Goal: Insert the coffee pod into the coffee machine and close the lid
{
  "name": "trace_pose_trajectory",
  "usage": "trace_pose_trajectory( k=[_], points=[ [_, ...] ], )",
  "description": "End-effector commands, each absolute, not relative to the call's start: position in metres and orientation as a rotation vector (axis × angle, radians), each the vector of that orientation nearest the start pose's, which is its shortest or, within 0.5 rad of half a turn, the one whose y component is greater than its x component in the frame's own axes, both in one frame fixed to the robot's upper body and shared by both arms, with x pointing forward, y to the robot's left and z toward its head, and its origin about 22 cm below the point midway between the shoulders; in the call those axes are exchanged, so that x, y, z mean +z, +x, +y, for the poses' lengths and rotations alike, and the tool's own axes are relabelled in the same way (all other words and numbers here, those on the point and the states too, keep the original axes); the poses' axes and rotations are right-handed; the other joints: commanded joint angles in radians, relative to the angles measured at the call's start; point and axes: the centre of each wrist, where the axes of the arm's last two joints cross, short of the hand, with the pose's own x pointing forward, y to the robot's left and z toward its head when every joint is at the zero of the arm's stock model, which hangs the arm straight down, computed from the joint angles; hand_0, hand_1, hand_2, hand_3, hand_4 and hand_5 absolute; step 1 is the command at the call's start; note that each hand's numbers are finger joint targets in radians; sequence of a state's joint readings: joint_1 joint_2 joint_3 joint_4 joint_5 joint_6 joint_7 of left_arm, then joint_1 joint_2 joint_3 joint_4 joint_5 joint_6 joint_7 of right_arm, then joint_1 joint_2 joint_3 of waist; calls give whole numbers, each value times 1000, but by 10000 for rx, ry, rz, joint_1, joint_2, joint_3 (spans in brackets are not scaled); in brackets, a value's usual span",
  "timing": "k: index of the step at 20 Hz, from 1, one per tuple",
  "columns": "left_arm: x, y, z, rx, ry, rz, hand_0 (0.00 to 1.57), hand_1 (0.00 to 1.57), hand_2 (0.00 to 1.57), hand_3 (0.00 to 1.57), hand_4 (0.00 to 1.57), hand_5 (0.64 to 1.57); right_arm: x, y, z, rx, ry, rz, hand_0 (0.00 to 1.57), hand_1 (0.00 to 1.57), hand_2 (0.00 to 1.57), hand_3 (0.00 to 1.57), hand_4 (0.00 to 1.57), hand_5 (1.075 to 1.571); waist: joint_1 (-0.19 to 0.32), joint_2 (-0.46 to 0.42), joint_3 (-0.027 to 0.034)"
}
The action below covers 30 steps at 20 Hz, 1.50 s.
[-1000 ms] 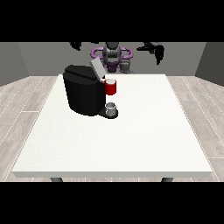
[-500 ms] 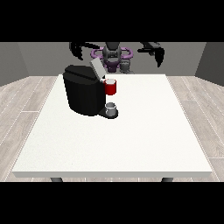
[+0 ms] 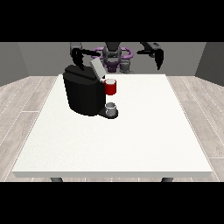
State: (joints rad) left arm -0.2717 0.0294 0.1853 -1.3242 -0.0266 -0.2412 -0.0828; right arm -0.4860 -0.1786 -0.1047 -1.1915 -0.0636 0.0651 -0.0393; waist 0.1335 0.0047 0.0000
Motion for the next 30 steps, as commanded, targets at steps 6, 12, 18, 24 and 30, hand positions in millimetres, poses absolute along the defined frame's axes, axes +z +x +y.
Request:
trace_pose_trajectory(
  k=[6, 12, 18, 24, 30],
  points=[
    [14, 296, 270, -1109, -780, -16930, 0, 0, 0, 0, 0, 1571, 56, 370, -228, 2609, 141, -16808, 0, 0, 0, 0, 0, 1571, -150, 272, 0],
    [26, 297, 267, -1407, -542, -16878, 0, 0, 0, 0, 0, 1571, 56, 377, -245, 2586, 145, -16949, 0, 0, 0, 0, 40, 1571, -201, 447, 1],
    [17, 303, 287, -1359, -588, -16940, 0, 0, 0, 0, 0, 1571, 93, 394, -197, 3023, 298, -17118, 0, 0, 0, 0, 0, 1571, -145, 692, -2],
    [43, 316, 269, -1143, -558, -17368, 0, 0, 0, 0, 0, 1571, 81, 398, -201, 3073, 160, -17654, 0, 0, 0, 0, 0, 1571, 39, 1132, 1],
    [11, 303, 281, -873, 51, -16528, 0, 0, 0, 0, 169, 1571, 81, 390, -177, 4149, 527, -17281, 0, 0, 0, 0, 214, 1571, -390, 536, -2]
  ],
)
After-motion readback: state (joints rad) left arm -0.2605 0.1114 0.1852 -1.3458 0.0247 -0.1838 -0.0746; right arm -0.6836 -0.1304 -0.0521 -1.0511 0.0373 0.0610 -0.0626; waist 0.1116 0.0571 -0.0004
